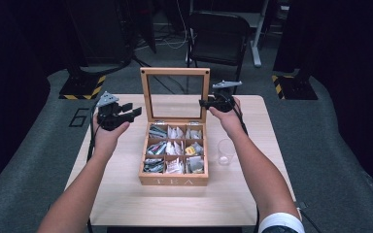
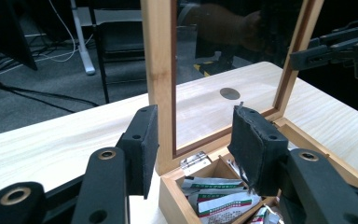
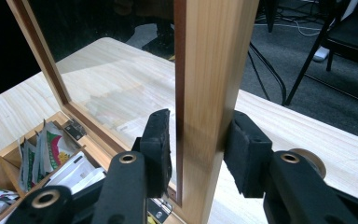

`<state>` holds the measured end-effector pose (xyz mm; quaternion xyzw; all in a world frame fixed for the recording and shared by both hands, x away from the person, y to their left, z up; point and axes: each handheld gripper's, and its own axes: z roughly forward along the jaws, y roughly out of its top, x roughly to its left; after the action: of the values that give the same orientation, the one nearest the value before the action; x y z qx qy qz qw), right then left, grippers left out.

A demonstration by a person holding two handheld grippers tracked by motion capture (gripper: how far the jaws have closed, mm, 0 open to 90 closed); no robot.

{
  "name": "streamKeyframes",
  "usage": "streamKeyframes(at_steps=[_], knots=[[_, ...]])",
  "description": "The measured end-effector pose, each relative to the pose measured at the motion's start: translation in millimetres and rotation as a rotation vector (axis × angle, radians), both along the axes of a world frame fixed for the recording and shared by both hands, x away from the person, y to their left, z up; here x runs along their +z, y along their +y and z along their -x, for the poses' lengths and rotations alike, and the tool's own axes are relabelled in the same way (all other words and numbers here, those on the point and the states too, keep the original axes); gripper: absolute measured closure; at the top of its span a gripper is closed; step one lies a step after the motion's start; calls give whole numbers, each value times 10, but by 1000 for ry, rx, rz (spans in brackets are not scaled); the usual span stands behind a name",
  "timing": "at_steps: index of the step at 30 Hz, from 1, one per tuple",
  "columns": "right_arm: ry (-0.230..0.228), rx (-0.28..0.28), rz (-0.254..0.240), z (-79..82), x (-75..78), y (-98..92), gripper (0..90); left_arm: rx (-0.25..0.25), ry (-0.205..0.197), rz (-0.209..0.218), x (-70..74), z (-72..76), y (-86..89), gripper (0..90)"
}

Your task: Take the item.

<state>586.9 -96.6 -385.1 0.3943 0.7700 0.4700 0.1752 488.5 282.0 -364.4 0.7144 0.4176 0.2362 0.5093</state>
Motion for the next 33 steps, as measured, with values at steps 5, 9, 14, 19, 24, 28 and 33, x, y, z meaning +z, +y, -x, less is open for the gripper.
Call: streamKeyframes(at_steps=[5, 9, 14, 19, 24, 28, 33], knots=[[5, -12, 11, -11, -17, 5, 597, -1, -1, -1, -1, 0, -2, 509], [25, -21, 12, -23, -33, -26, 604, -3, -2, -5, -8, 1, 0, 503], [30, -20, 12, -27, -39, -57, 610, 1, 6, -1, -29, -1, 0, 501], [24, -22, 17, -19, -28, -54, 604, 3, 6, 0, -46, 2, -5, 501], [19, -14, 27, 5, -16, -55, 582, 1, 6, 1, -51, 4, 9, 493], [16, -9, 36, 37, 9, -56, 550, 6, 8, 1, -56, 7, 24, 490], [10, -4, 28, 104, 36, -70, 550, 11, 8, -9, -57, 16, 41, 490]])
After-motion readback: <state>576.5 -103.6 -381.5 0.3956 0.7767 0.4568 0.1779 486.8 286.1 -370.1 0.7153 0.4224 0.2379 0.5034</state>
